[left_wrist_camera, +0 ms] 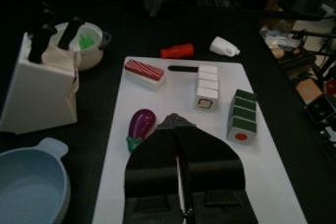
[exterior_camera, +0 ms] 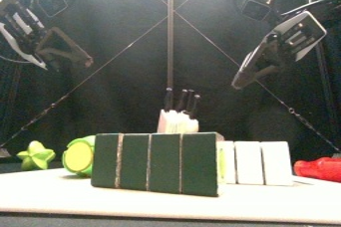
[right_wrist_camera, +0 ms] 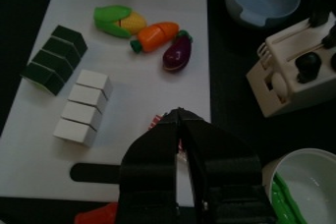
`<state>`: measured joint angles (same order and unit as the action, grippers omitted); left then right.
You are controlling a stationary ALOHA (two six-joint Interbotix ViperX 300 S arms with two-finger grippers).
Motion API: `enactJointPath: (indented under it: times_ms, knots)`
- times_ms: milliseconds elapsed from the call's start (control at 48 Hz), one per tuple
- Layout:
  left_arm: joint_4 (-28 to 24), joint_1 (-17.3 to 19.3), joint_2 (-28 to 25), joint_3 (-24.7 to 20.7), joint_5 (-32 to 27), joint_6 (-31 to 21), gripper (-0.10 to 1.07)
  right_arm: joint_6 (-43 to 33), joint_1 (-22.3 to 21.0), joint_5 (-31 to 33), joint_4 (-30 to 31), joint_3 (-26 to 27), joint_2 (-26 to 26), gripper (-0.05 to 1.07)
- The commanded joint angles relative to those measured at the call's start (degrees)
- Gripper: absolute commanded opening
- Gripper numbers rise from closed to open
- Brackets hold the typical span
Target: Grab salmon sushi
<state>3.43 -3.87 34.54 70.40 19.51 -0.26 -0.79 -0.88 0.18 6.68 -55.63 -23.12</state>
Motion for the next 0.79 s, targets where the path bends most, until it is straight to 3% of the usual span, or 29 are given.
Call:
enactJointPath:
  times_ms: [0,271,417,771]
  knots:
    - [0.4,-0.2,-0.6,-1.6,0.0,0.1,0.18,0.0,-0.1,0.8,-0.2,2.0,1.7,0.40]
    - [0.6,-0.3,-0.8,-1.6,-1.0,0.0,0.40,0.1,-0.1,5.1,0.0,4.7,7.8,0.74]
    - [0.6,-0.3,-0.8,-1.6,-1.0,0.0,0.48,0.1,-0.1,7.2,0.3,5.9,11.1,0.85]
    - [0.6,-0.3,-0.8,-1.1,-1.0,0.0,0.50,0.5,0.3,16.3,4.7,11.8,17.1,0.87]
